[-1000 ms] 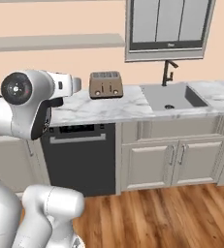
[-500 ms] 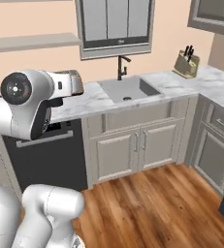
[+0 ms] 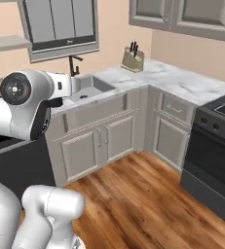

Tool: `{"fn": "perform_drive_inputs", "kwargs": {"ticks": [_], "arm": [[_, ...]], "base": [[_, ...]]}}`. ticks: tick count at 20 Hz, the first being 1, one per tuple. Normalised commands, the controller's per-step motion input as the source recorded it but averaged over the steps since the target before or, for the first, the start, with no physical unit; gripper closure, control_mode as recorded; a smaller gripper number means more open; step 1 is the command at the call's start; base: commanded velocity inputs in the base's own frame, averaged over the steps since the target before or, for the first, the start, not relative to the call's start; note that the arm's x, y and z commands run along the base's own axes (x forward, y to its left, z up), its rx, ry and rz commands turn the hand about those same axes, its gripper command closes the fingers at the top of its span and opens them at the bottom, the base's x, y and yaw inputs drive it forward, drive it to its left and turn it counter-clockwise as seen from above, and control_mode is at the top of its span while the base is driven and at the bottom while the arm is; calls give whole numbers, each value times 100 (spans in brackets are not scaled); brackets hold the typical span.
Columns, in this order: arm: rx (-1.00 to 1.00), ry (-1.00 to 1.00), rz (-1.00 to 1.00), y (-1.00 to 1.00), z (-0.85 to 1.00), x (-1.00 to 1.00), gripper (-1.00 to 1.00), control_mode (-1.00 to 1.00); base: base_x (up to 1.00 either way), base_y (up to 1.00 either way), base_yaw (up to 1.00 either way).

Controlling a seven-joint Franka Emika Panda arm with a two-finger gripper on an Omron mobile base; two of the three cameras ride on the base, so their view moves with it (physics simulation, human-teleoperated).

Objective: Retrieve the shaker from the cabinet and place it next the steak on a plate on the dining table.

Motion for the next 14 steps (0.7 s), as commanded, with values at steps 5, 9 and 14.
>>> {"fn": "perform_drive_inputs", "kwargs": {"ticks": [5,9,14], "arm": [[0,0,0,0,0,0,100,100],[0,0,0,0,0,0,100,100],[0,0,0,0,0,0,100,100]], "base": [[-40,-6,-50],[-45,-6,-56],[-43,0,-58]]}}
